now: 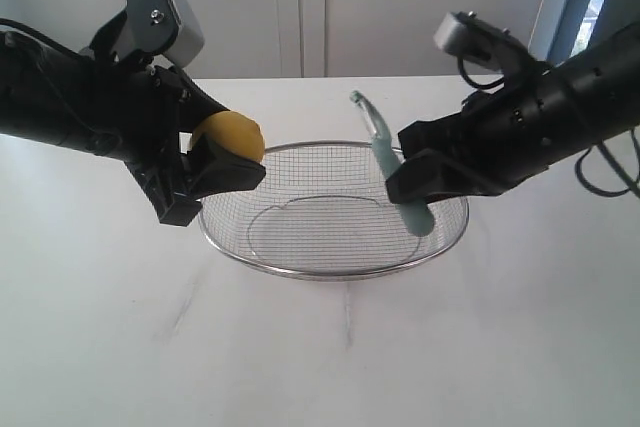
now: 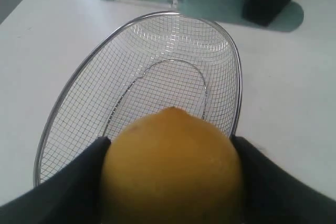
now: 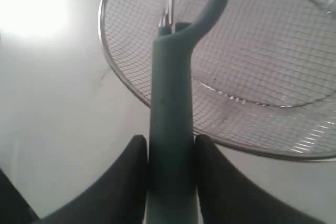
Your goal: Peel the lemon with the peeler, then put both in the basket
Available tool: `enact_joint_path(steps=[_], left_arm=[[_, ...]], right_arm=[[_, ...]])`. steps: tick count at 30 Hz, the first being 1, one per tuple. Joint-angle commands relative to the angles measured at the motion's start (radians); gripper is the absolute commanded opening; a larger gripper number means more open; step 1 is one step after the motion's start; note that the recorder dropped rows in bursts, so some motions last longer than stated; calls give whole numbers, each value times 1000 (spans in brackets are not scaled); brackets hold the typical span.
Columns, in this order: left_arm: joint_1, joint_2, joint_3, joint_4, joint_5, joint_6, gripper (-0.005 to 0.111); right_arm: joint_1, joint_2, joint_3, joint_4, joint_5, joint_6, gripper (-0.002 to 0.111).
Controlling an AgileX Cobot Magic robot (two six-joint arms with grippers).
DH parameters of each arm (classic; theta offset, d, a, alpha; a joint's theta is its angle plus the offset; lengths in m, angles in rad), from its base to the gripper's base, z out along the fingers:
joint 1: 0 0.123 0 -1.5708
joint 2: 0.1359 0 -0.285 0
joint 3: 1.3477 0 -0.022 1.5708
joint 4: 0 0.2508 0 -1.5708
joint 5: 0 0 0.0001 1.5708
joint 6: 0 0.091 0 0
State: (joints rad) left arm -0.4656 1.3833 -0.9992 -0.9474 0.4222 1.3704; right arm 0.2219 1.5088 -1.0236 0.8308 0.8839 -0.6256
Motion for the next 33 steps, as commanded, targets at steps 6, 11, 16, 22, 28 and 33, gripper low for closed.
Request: enact_joint_path(steps=[6, 11, 16, 22, 28, 33], left_arm=[[-6, -4, -1, -24, 16, -5, 0], [-6, -4, -1, -24, 16, -5, 0], [-6, -4, -1, -24, 16, -5, 0], [-6, -4, -1, -24, 16, -5, 0], [-6, -4, -1, -24, 16, -5, 0], [-6, -4, -1, -24, 16, -5, 0]], right_arm=[[151, 90, -2, 105, 26, -77, 0], [210, 109, -2, 171, 24, -88, 0], [227, 113, -2, 211, 26, -88, 0], [227, 113, -2, 233, 32, -88, 0], [227, 113, -2, 244, 35, -88, 0], [227, 103, -2, 244, 36, -88, 0]])
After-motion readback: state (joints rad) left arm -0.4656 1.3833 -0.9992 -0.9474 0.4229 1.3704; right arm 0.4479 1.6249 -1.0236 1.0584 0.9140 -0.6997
